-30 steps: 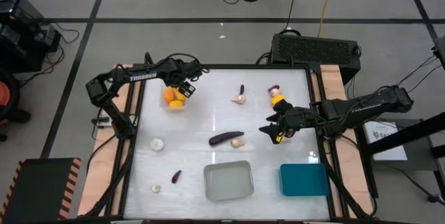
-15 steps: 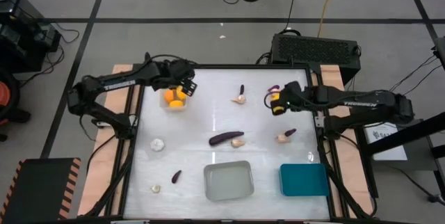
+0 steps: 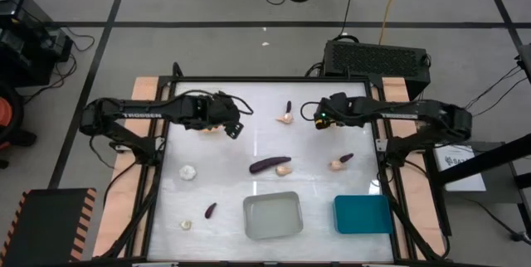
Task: Sort produce into baskets
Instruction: Put the lemon into the transparent bin
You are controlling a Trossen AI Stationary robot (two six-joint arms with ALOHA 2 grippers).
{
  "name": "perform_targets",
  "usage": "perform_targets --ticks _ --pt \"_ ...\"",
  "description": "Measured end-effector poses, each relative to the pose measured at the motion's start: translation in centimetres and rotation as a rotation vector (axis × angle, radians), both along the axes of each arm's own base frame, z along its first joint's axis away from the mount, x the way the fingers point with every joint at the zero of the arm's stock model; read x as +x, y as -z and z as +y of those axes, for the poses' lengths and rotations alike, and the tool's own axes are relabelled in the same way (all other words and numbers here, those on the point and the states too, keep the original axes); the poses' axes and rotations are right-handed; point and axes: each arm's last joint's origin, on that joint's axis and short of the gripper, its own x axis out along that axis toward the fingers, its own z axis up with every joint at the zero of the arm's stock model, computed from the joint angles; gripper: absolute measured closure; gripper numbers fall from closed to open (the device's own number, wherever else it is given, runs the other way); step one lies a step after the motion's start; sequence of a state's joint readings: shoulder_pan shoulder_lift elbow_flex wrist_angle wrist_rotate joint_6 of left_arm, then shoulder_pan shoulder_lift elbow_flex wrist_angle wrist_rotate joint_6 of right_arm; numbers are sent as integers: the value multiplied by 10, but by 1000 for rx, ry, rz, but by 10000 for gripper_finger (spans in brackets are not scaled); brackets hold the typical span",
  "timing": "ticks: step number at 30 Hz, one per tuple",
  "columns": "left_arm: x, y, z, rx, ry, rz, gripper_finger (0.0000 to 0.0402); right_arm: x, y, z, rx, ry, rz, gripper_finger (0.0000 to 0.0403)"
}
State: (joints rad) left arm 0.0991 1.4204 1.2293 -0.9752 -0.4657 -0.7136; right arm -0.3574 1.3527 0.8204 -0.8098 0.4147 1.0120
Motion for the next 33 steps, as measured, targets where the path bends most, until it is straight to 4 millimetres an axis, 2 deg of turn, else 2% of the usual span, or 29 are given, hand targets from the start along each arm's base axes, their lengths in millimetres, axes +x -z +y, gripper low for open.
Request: perform_targets --ticks 16,24,28,33 --pt "0 0 -24 20 -44 -37 93 14 40 -20 159 4 63 90" --pt "2 3 -32 24 -44 -39 93 16 43 -20 158 -38 78 90" --pt "6 8 -37 26 -27 -23 93 16 43 -20 156 -56 90 109" --pt "11 15 -44 19 -25 -10 93 15 43 -20 161 -85 111 154"
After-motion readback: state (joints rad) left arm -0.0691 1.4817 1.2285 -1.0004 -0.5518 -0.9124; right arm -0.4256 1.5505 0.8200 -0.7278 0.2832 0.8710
